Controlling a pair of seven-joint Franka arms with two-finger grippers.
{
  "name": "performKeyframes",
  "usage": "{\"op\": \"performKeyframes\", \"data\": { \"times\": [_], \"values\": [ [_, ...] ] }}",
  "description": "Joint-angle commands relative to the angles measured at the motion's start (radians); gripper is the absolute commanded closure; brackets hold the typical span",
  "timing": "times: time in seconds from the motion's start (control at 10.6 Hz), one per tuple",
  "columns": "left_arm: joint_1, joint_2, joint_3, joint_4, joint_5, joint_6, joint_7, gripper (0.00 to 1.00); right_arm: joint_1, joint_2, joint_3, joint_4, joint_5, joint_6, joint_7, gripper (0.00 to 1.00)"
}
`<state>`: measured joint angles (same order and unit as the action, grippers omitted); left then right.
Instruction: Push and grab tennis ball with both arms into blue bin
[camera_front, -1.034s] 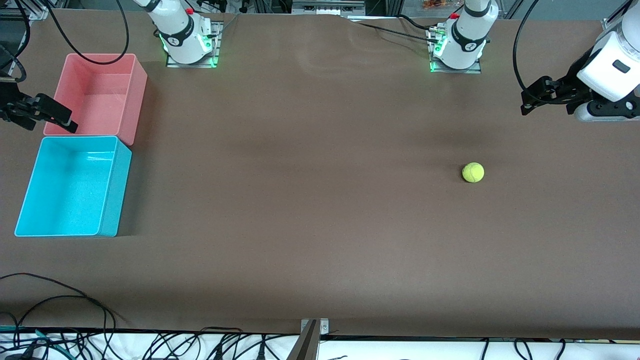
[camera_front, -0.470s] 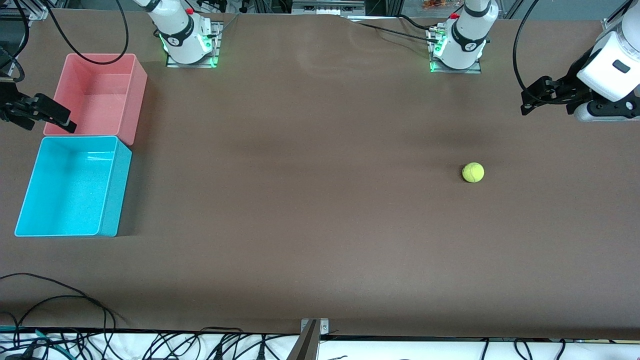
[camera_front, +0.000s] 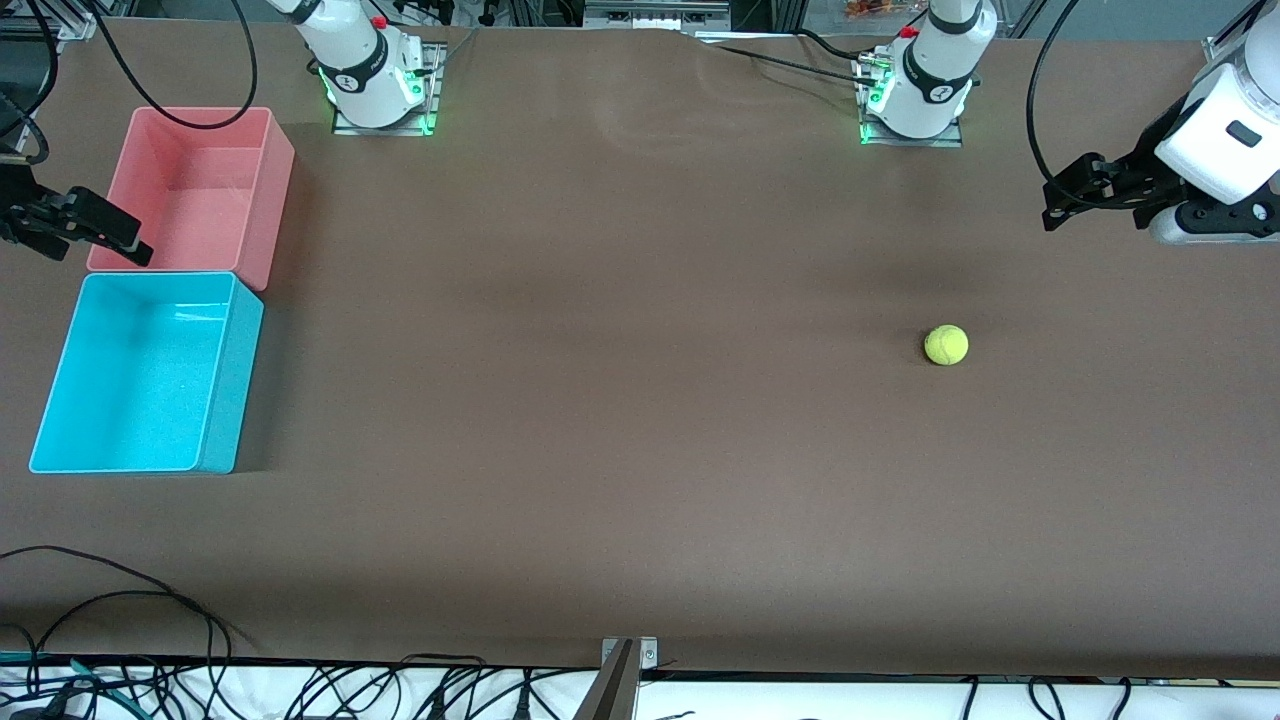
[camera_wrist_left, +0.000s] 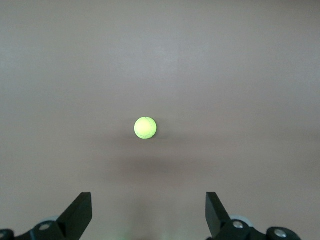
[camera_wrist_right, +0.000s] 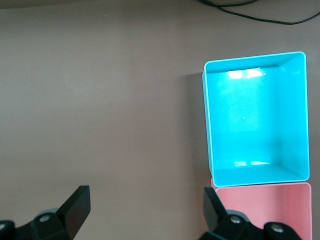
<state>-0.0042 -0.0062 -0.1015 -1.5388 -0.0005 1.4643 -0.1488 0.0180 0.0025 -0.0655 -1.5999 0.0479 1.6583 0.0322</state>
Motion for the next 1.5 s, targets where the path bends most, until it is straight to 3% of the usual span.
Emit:
{"op": "performKeyframes", "data": {
  "times": [0.0,0.38,0.94,1.32,1.41],
  "values": [
    [0.01,0.02,0.002,0.006,0.01,-0.016,-0.008,0.0,-0.009,0.008,0.004,0.024,-0.005,-0.011,-0.015,0.0],
    [0.052,0.034,0.0,-0.003,0.005,-0.007,-0.006,0.0,-0.009,0.008,0.004,0.024,-0.005,-0.011,-0.015,0.0],
    [0.076,-0.001,0.013,-0.191,0.011,0.197,-0.006,0.0,-0.009,0.014,0.004,0.024,-0.006,-0.011,-0.015,0.0],
    [0.082,-0.017,0.014,-0.234,0.036,0.231,-0.005,0.0,-0.009,0.014,0.004,0.024,-0.006,-0.011,-0.015,0.0],
    [0.096,-0.02,0.02,-0.278,0.036,0.304,-0.005,0.0,-0.009,0.014,0.004,0.024,-0.006,-0.011,-0.015,0.0]
  ]
}}
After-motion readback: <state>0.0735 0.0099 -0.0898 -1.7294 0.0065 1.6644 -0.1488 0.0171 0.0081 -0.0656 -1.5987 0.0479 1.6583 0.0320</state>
